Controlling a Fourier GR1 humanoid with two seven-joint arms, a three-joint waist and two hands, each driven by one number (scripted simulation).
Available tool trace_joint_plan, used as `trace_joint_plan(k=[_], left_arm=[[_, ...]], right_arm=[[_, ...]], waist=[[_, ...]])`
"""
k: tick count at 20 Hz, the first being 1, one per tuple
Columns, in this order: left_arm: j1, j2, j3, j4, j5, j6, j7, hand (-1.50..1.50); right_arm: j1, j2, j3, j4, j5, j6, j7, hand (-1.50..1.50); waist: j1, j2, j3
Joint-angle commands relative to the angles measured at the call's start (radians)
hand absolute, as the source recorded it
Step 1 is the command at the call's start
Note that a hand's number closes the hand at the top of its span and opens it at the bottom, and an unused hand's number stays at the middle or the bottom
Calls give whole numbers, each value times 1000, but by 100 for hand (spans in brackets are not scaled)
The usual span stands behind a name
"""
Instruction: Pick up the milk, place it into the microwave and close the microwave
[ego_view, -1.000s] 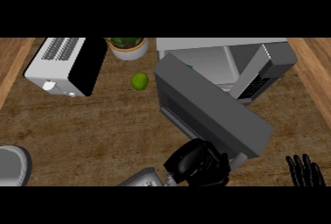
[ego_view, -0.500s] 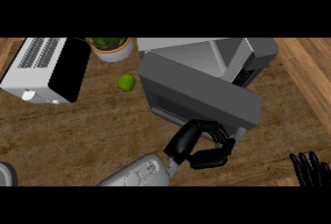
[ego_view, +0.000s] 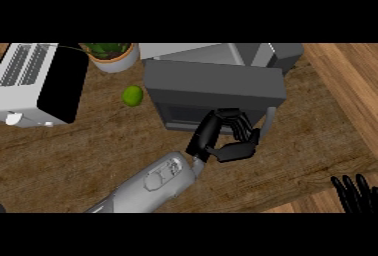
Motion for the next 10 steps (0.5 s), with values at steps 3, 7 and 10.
trace_joint_plan(k=[3, 7, 10], left_arm=[[-89, -1, 80, 73, 104, 11, -67, 150], [-133, -1, 98, 126, 151, 0, -96, 150], [-178, -1, 120, 167, 178, -6, -111, 150]], right_arm=[[21, -22, 15, -61, -40, 43, 10, -150], [24, -45, 10, -85, -73, 52, 39, -150], [35, -43, 17, -104, -86, 52, 44, -150]], waist=[[-49, 13, 0], [-65, 22, 1], [-88, 26, 2]])
